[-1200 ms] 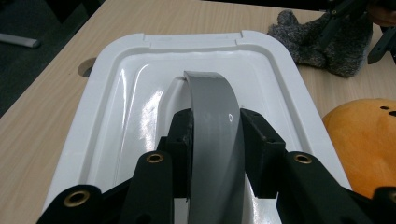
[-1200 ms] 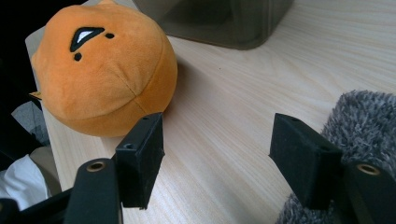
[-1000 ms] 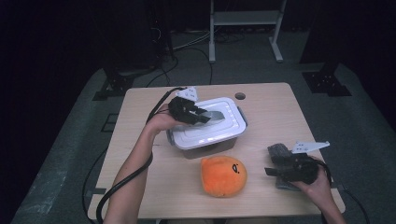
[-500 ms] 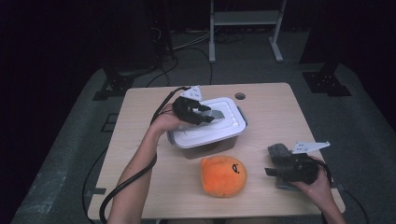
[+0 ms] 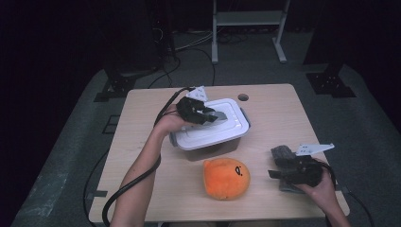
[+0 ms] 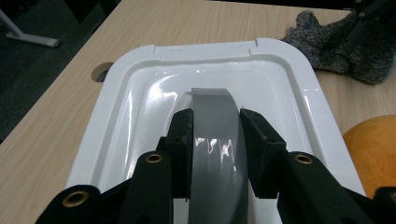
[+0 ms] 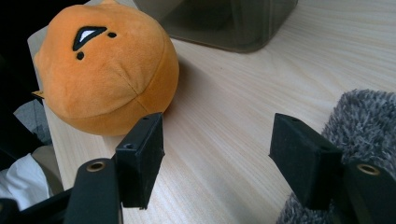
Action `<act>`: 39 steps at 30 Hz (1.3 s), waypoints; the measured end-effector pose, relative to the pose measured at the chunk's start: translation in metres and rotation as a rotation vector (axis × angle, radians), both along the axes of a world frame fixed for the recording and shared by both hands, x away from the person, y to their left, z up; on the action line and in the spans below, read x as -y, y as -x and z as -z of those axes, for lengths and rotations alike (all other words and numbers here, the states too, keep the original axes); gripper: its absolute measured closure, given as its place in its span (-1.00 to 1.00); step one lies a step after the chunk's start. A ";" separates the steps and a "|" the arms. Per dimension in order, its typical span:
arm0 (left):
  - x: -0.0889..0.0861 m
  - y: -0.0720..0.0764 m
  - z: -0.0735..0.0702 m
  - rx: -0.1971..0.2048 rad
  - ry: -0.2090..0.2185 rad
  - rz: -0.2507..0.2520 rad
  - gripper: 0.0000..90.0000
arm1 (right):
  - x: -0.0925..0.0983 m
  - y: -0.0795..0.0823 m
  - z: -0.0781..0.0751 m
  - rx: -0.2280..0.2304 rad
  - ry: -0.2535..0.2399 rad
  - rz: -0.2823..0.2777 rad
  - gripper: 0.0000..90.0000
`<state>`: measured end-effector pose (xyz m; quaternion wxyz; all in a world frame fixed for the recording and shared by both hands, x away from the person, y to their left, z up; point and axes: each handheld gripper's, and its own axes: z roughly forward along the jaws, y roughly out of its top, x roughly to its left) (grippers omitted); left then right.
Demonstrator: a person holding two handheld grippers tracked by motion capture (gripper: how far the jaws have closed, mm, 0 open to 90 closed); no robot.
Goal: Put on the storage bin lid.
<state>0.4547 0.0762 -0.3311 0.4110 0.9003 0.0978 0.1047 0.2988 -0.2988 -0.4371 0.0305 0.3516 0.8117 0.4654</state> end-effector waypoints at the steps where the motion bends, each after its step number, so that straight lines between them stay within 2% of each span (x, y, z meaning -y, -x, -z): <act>1: 0.000 0.000 0.000 -0.001 -0.001 0.000 0.47 | 0.000 0.000 0.000 0.000 0.000 -0.001 -0.25; 19: -0.003 0.000 -0.010 0.010 -0.003 -0.016 0.47 | 0.002 -0.001 0.001 -0.003 0.000 0.001 -0.25; 29: -0.020 0.006 -0.024 0.040 0.012 -0.034 0.47 | 0.002 -0.001 0.002 -0.005 0.001 0.006 -0.25; 33: -0.027 0.011 -0.030 0.045 0.010 -0.039 0.47 | 0.002 -0.001 0.002 -0.004 0.000 0.005 -0.25; 39: -0.038 0.018 -0.035 0.041 0.032 -0.057 0.47 | 0.002 -0.002 0.001 -0.002 -0.001 0.008 -0.25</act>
